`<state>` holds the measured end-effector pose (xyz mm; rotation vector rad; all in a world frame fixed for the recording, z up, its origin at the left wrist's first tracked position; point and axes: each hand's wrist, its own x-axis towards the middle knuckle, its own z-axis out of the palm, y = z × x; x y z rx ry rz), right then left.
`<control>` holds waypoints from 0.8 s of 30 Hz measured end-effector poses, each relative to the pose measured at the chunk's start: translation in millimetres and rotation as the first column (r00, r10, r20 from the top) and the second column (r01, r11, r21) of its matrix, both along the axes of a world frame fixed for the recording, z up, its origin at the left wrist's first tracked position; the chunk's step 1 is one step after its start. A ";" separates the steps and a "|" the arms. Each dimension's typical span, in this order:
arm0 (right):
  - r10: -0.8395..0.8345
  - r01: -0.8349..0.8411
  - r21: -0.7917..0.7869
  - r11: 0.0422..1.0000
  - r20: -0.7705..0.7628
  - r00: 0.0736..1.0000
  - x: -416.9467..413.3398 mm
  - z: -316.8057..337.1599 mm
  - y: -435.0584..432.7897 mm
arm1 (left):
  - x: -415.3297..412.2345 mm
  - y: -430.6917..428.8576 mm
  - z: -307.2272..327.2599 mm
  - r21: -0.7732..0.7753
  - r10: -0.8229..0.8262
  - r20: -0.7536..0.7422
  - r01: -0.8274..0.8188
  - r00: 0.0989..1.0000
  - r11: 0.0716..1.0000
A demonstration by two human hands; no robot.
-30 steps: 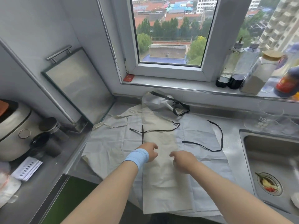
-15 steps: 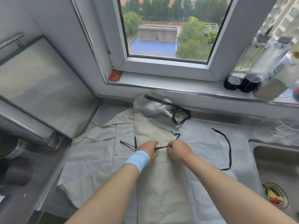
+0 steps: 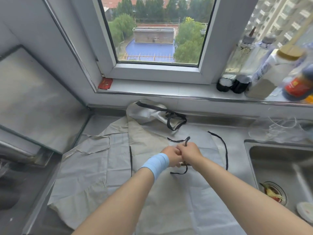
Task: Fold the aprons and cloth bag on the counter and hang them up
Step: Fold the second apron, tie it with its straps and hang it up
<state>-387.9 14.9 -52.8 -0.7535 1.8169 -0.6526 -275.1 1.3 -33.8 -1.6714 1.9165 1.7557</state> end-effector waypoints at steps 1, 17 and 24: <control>0.015 -0.014 0.006 1.000 -0.116 0.993 -9.7 -4.1 4.1 | -1.9 2.6 -2.3 -0.006 -0.033 0.028 0.034 0.999 0.999; 0.493 -0.600 -0.005 0.800 -0.566 0.661 -35.2 -62.7 72.7 | 2.0 10.0 -36.9 -0.146 -0.529 0.670 0.790 0.522 0.595; 0.298 -0.388 -0.074 0.919 -0.516 0.803 -35.6 -63.9 57.1 | 34.7 10.2 -15.6 -0.234 -0.461 0.678 0.763 0.572 0.603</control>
